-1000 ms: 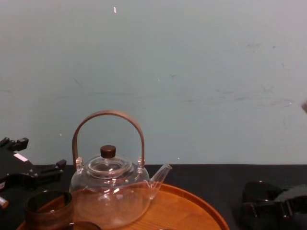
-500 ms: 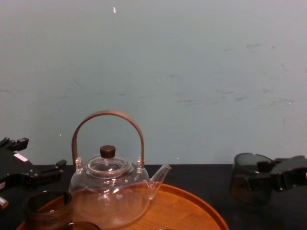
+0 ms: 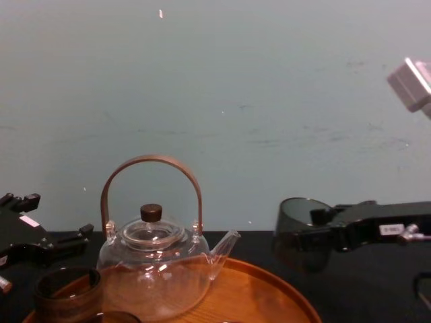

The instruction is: Pick up the glass from the table and place it on the tray.

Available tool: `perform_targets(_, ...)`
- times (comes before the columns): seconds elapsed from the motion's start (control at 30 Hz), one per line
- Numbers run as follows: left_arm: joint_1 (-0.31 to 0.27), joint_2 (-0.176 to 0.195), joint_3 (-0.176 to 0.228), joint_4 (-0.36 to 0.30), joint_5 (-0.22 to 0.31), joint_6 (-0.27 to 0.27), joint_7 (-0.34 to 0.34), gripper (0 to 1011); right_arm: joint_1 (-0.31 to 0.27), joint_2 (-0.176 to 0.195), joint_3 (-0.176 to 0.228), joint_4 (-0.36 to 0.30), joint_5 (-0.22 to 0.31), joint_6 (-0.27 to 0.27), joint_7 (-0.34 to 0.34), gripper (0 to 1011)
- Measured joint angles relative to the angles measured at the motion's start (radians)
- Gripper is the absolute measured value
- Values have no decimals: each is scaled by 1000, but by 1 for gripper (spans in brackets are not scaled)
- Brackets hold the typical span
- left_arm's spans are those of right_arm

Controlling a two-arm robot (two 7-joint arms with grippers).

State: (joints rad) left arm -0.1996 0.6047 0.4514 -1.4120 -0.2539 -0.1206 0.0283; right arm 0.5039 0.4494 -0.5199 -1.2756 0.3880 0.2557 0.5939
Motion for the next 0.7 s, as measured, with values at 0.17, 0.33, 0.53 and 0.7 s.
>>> perform_targets(0.17, 0, 0, 0, 0, 0, 0, 0, 1001, 25, -27, -30, 33, -1, -11, 11, 904)
perform_targets(0.33, 0, 0, 0, 0, 0, 0, 0, 1001, 39, -46, -55, 62, -6, -18, 18, 904)
perform_targets(0.53, 0, 0, 0, 0, 0, 0, 0, 1001, 49, -64, -84, 97, -19, -27, 28, 904)
perform_targets(0.7, 0, 0, 0, 0, 0, 0, 0, 1001, 52, -75, -99, 120, -26, -33, 35, 904)
